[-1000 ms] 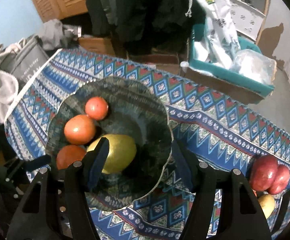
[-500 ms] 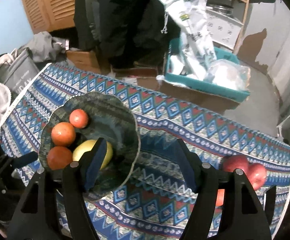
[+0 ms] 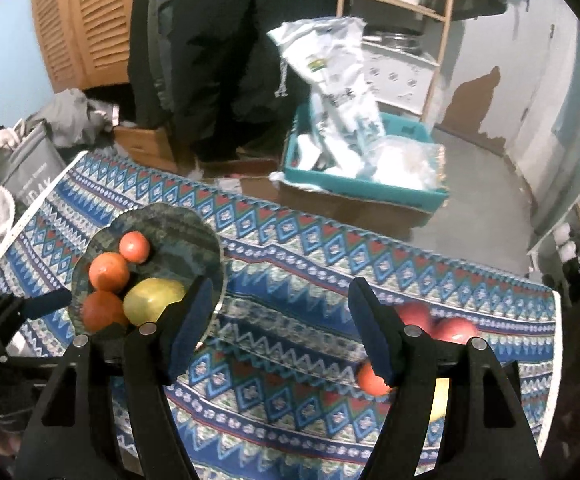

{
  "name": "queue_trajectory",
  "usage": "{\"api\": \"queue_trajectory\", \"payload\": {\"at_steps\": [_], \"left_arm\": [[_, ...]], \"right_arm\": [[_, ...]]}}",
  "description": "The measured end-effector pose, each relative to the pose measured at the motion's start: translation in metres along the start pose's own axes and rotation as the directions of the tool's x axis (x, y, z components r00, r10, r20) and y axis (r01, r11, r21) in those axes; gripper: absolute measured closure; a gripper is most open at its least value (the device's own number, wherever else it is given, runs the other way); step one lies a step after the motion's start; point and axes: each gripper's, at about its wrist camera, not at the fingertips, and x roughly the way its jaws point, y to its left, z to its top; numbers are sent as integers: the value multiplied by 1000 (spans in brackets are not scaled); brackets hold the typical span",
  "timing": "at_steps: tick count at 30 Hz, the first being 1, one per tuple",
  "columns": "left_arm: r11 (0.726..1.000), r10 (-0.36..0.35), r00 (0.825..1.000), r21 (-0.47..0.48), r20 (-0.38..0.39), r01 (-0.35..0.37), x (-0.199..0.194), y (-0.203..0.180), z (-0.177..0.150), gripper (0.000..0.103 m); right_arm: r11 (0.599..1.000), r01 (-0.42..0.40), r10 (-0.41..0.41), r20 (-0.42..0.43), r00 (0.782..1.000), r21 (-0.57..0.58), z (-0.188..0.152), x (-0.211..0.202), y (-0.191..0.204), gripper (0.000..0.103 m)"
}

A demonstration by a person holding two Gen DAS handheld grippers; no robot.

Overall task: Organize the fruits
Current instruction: 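Move both open tools back over the remaining fruit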

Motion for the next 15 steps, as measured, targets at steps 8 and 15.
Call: {"api": "queue_trajectory", "payload": {"at_steps": [8,15], "left_arm": [[998,-29,999,50,16,28,-6,-31,3,23],[994,-53,998,96,18,51,-7,-58,5,23]], "right_arm": [[998,36,-37,20,999,44,-11,-21,-30,26],[995,78,-80,29,996,66,-25,-37,-57,25]]}}
